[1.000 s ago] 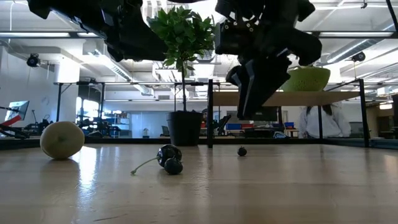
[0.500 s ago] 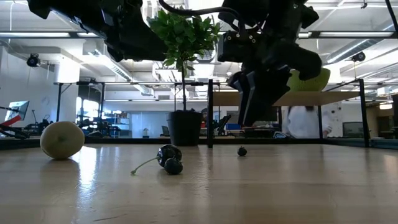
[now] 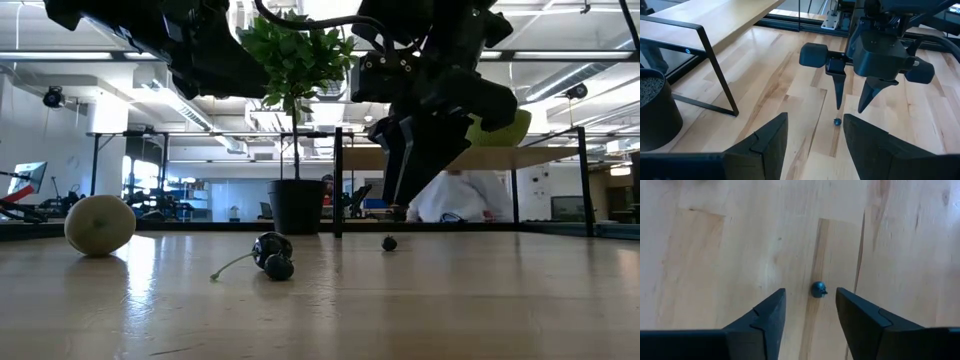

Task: Pick & Place Fruit
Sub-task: Put the blueberry into the green strainer bowl on the shelf

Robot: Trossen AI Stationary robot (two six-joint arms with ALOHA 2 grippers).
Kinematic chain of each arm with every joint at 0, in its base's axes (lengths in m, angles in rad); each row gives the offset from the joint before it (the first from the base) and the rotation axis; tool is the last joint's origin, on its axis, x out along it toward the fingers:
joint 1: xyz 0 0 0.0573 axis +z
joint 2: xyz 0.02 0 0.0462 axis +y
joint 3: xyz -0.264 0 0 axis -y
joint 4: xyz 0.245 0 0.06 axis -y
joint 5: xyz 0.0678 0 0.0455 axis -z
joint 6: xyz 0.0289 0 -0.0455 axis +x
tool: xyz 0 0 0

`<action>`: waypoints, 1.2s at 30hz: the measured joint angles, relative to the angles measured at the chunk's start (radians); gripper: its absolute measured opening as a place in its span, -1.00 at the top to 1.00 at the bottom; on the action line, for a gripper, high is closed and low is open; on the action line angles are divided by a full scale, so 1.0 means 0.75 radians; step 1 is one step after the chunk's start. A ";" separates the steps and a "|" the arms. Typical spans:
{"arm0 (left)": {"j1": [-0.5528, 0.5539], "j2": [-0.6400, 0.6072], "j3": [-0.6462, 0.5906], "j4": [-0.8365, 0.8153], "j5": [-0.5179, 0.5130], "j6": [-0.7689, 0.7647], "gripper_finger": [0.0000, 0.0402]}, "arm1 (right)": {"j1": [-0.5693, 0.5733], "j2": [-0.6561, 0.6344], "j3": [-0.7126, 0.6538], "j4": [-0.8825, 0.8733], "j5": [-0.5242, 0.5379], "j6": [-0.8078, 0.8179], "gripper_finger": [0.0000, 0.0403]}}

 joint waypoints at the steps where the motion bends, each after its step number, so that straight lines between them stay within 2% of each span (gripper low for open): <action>1: 0.000 0.000 0.000 0.000 0.000 0.000 0.02 | 0.000 0.000 -0.001 0.003 0.000 0.002 0.14; 12: 0.000 0.000 -0.001 0.000 0.000 0.002 0.02 | 0.000 0.007 -0.116 0.207 -0.001 0.004 -0.01; 28: 0.001 0.000 -0.001 0.001 0.000 0.001 0.02 | -0.060 0.014 -0.287 0.473 0.020 0.059 0.09; 36: 0.001 0.000 -0.001 0.002 0.000 0.001 0.02 | -0.059 0.065 -0.294 0.510 0.015 0.094 0.02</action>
